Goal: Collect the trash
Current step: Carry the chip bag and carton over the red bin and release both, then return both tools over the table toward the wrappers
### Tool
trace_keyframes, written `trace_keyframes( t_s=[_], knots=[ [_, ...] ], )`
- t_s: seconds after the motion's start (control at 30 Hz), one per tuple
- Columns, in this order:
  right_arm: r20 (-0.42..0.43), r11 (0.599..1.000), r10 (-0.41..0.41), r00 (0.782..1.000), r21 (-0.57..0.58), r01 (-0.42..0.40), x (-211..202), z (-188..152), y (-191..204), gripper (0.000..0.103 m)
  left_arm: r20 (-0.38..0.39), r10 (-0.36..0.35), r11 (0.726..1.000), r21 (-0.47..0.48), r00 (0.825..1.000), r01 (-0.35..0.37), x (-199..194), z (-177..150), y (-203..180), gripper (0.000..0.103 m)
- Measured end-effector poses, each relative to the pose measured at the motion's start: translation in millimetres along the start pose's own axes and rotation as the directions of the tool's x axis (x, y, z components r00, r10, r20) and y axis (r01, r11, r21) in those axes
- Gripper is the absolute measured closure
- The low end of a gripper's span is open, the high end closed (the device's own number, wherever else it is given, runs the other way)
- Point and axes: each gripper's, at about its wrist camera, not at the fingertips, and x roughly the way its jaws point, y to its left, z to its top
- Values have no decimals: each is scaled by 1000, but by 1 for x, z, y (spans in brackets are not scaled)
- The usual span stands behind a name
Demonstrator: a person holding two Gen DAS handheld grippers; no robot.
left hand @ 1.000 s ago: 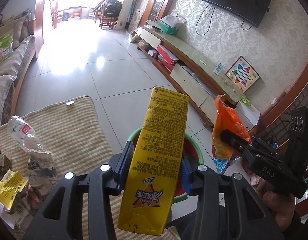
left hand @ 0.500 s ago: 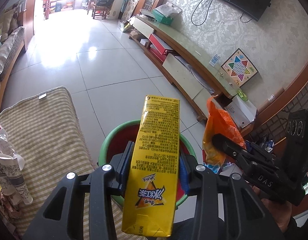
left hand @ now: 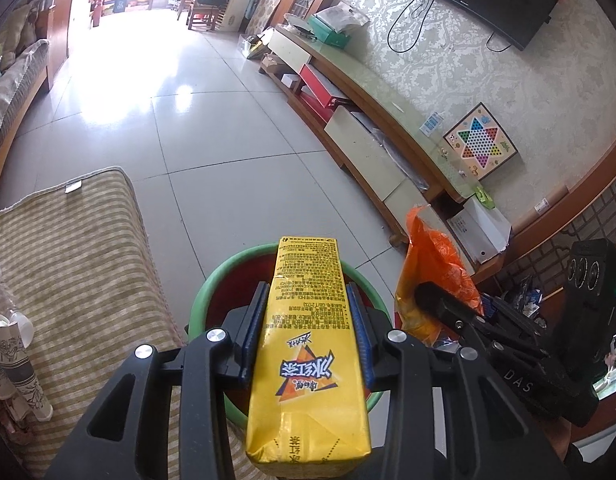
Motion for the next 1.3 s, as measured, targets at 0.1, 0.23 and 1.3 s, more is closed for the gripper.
trace_keyframes(
  t_s=[0.1,0.23,1.3],
  knots=[
    [-1,1000,-2,1000,0,2,1,0,0,48,15,-6,1000,-25,1000,6,-1,0,6,59],
    [11,1000,-7,1000,-3,7,-1,1,-1,32,27,-14,999,-41,1000,15,-4,0,11,55],
    [-34,985,68,997,-157,-73,-27,-41,175,5,166,226,950,-255,960,-179,-214,-94,153,8]
  ],
)
